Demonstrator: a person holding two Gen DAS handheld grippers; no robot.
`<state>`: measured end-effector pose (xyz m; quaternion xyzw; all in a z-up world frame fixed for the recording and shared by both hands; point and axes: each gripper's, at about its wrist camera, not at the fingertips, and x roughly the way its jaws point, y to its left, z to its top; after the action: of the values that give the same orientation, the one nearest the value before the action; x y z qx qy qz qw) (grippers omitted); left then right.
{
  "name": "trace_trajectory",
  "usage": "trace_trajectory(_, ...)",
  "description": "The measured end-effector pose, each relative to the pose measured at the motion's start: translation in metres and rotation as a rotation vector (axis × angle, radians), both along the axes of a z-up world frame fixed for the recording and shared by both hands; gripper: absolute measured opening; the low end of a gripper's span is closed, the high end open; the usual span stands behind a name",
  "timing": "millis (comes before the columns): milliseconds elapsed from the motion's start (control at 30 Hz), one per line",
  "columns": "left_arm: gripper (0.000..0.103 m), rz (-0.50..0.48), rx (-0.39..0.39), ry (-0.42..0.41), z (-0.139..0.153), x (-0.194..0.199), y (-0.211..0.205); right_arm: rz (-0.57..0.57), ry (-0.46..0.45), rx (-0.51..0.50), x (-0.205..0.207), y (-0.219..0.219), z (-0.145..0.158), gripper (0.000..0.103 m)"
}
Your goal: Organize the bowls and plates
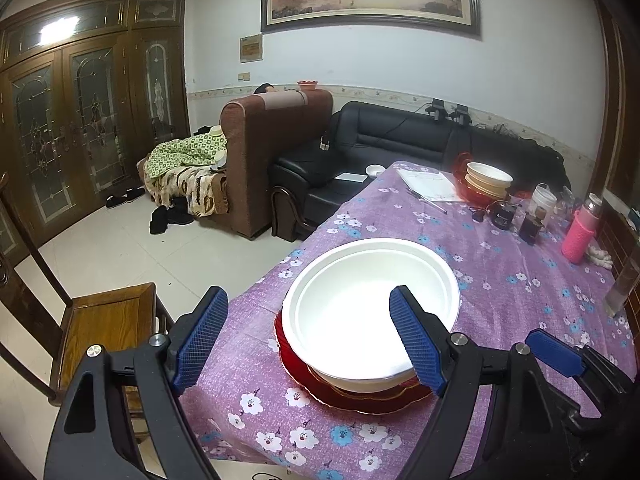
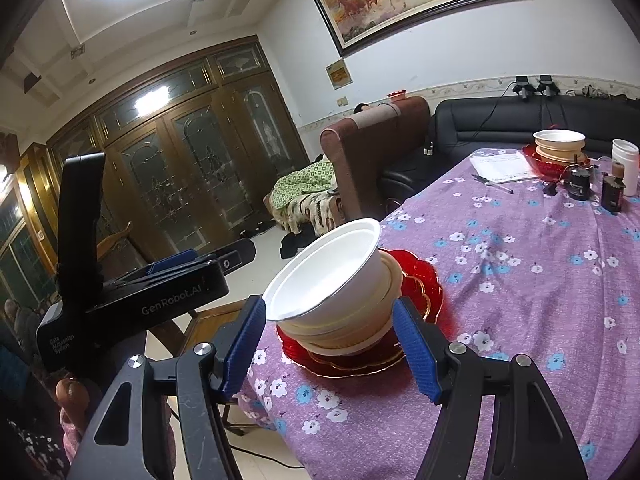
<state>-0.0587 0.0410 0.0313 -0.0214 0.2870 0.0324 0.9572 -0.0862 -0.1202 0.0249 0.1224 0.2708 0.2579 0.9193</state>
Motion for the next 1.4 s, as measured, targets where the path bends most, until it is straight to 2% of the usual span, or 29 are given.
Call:
trace_trajectory(1000, 0.084, -0.05, -0.05, 0.032, 0.0026, 0.0034, -0.0062, 0.004, 0.025, 0.047, 0.0043, -0.0077, -0.0076, 0.069)
trace_trajectory(1400, 0.084, -0.042, -0.031, 0.03, 0.0025, 0.0028, -0.0087, 0.011, 0.018, 0.056, 0.0027, -0.0072, -0.0071, 0.069)
